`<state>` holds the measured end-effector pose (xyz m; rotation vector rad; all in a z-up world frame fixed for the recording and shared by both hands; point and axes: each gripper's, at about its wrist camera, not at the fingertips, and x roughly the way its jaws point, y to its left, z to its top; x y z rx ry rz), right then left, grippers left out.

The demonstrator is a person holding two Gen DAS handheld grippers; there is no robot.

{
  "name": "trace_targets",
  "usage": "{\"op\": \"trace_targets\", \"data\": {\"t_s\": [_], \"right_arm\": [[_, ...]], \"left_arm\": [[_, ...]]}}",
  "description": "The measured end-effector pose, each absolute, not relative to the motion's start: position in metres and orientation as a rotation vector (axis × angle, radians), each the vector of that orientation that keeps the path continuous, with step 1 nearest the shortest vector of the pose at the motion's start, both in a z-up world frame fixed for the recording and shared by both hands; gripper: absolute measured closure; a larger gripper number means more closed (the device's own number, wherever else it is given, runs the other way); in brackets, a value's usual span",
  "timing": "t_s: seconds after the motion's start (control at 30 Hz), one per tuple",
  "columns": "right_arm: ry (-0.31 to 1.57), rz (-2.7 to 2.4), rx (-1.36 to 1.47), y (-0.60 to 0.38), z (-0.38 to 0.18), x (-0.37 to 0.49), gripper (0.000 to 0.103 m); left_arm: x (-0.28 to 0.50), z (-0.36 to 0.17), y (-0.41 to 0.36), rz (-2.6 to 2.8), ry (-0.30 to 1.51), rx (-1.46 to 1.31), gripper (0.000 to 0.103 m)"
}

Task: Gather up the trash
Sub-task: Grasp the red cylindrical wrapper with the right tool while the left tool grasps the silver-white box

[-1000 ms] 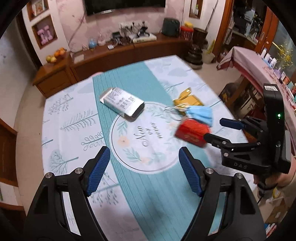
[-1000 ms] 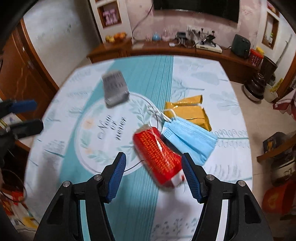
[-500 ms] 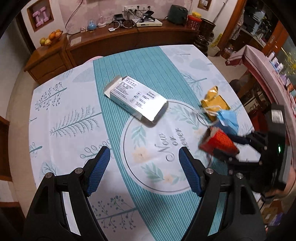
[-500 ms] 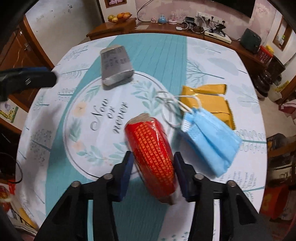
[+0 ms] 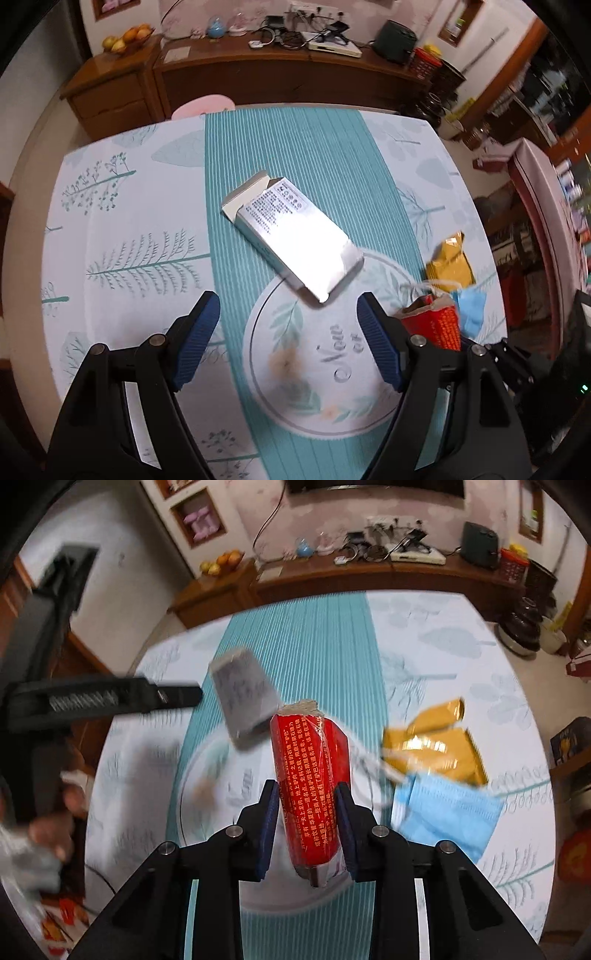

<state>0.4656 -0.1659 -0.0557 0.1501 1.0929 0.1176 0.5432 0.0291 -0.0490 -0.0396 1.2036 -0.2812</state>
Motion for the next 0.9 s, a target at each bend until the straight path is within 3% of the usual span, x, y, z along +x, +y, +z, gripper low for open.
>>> {"op": "trace_targets", "data": {"t_s": [0.33,0.9], "right_arm": [[1.022,-0.020,0.233,-0.177,-0.055,0.504,0.074],[1.020,-0.036,0.254,-0.187,-0.065,0.497,0.074]], "left_arm": [[0.585,-0.074,0.006,-0.189,1.275,-0.160,0.029],[0.623,-0.125,-0.018,0.015,1.324,-0.188,0.029]]}}
